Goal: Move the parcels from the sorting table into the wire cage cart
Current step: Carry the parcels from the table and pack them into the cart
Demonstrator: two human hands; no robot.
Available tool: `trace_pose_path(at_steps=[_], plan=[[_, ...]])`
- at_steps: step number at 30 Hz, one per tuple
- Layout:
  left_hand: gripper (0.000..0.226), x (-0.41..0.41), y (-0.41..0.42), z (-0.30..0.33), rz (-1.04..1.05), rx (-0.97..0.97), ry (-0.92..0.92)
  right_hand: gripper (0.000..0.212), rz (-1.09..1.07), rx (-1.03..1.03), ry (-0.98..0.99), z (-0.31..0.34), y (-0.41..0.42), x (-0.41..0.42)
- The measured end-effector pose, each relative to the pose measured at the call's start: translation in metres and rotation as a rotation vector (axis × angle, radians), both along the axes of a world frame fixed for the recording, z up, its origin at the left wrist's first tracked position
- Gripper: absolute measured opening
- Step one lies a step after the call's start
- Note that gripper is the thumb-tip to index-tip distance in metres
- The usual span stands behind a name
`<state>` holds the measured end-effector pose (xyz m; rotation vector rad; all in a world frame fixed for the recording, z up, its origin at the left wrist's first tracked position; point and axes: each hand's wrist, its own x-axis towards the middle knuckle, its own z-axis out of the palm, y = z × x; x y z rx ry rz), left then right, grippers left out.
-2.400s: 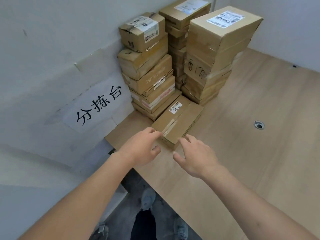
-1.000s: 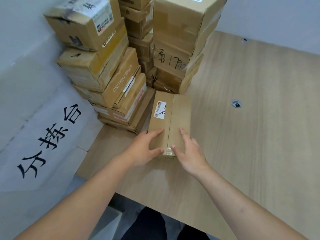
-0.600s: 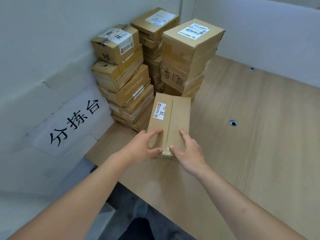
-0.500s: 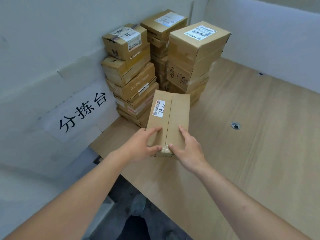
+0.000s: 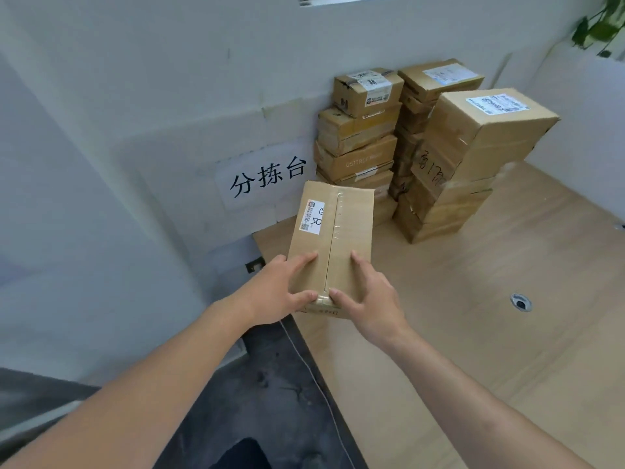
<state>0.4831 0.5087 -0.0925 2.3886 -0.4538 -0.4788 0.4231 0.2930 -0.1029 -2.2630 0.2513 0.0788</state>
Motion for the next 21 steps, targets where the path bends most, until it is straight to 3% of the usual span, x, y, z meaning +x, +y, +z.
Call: trace_pose_path(at_steps=[21], plan=[[0.085,-0.209,0.212,-0.048,0.393,-0.040,0.152,0.086,0.447,-0.024,0.154,-0.025,0.210,-0.125]])
